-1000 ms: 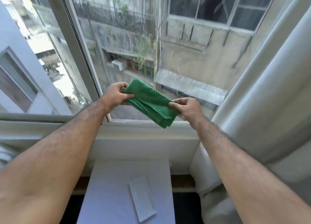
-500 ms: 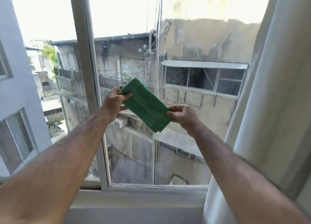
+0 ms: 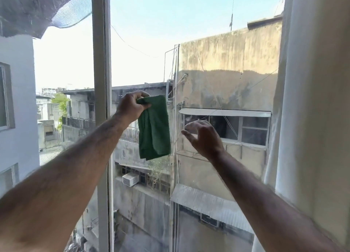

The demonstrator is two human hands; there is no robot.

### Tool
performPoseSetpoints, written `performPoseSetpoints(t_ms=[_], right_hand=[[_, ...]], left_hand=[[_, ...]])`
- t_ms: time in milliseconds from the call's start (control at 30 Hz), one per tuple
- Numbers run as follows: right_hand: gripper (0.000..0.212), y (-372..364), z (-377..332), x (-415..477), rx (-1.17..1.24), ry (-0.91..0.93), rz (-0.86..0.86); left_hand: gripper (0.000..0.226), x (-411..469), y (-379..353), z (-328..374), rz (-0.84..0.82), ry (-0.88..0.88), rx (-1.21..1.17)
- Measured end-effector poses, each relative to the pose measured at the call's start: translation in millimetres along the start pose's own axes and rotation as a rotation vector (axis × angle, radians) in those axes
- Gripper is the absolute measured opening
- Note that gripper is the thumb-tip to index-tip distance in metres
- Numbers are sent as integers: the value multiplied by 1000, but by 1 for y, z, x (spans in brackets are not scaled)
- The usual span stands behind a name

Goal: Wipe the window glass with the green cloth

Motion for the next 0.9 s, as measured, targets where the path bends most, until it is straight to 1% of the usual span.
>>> performPoseSetpoints(t_ms=[33,100,167,233,300,333,400,467,500,567,667,733,833,867,900], right_hand=[[36,11,12,3,-67,9,84],[36,30,42,9,-165,-31,225],[40,43,77,17,-266,-89,302],[46,51,109,22,-321,-175,317],[49,51,133,23,-341,-218,312],[49,47,142,23,-355,-217,300],[50,37,151,23,-371,-195,287],[56,25,155,22,-364,-178,299],[60,20,156,21,-364,-175,317],[64,10,158,18,-380,-159,349],[64,1,171,16,-468,-104,399],[65,-2,180,15,-505,-73,423],[64,-6,187,17,-529,-58,468],[64,-8,189,18,-534,-54,486],[64,-10,190,18,-535,-48,501]], left_hand=[[29,5,-2,0,-21,-14,53],[31,11,-2,0,-16,-58,127],[30,16,-2,-2,37,-108,189],[26,17,-4,-7,108,-140,269],[23,16,-10,-13,169,-154,347],[24,14,-14,-16,209,-171,398],[24,10,-19,-18,332,-241,573],[18,5,-22,-18,446,-326,732],[14,2,-25,-19,438,-376,740],[16,-6,-35,-27,356,-456,662],[12,-17,-54,-48,275,-494,640],[25,-27,-66,-70,274,-507,660],[63,-50,-84,-110,206,-485,759],[71,-57,-88,-122,190,-483,780],[74,-60,-92,-131,187,-494,779]])
Point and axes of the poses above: each hand's wrist, its own x-axis towards the middle knuckle, its own y-axis out of the back of the hand, z = x × y, the point moved 5 cm from there along x, towards the middle knuckle, and after that the axes turned 13 degrees about -x, right-handed, at the moved point
